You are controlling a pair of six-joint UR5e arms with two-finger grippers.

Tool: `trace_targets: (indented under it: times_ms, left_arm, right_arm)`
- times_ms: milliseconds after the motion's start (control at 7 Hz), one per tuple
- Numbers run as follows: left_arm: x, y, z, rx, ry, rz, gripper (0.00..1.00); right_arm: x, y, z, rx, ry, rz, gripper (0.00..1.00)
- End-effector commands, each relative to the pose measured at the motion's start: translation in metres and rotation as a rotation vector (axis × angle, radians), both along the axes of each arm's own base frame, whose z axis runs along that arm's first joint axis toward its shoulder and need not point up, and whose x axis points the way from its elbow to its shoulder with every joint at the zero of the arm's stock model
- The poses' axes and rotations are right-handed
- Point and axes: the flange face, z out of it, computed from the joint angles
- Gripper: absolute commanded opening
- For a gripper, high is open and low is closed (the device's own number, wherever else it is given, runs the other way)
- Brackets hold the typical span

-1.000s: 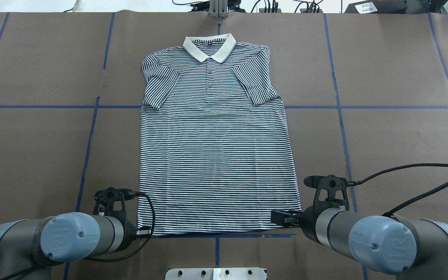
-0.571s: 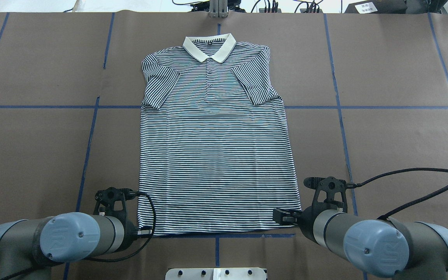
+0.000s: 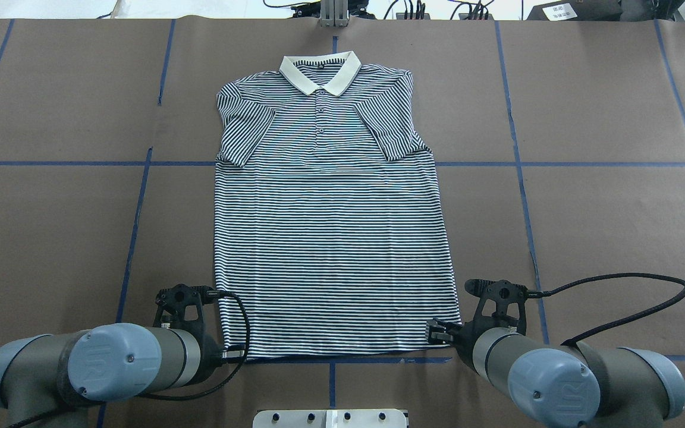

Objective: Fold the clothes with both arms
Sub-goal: 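Close both grippers on the hem corners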

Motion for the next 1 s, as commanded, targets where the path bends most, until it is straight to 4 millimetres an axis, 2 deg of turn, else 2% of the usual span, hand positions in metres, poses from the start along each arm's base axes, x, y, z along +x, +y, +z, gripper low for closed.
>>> trace_targets:
  times_ms: [0,429,571,714,857]
  left_arm:
    - [-0.0003,0.0001,-0.0008,0.000,0.003,0.000,0.00]
    - [0.0006,-0.0001,0.0019,-0.001,-0.002,0.000,0.00]
    - [0.0009,0.0000,0.0011,-0.001,0.000,0.002,0.00]
    - [0.0009,0.0000,0.0009,-0.001,0.001,0.001,0.00]
    - [0.0009,0.0000,0.0008,-0.002,0.001,0.001,0.00]
  right_arm:
    - [-0.0006,0.0002,0.0057,-0.002,0.012,0.002,0.62]
    - [-0.0056,0.0016,0.0127,0.003,0.028,0.006,0.61]
    - [-0.0060,0.0016,0.0133,0.008,0.030,0.011,0.55]
    - [-0.0060,0.0024,0.0140,0.008,0.031,0.009,0.41]
    - [-0.0070,0.0030,0.0125,0.008,0.028,0.008,0.16]
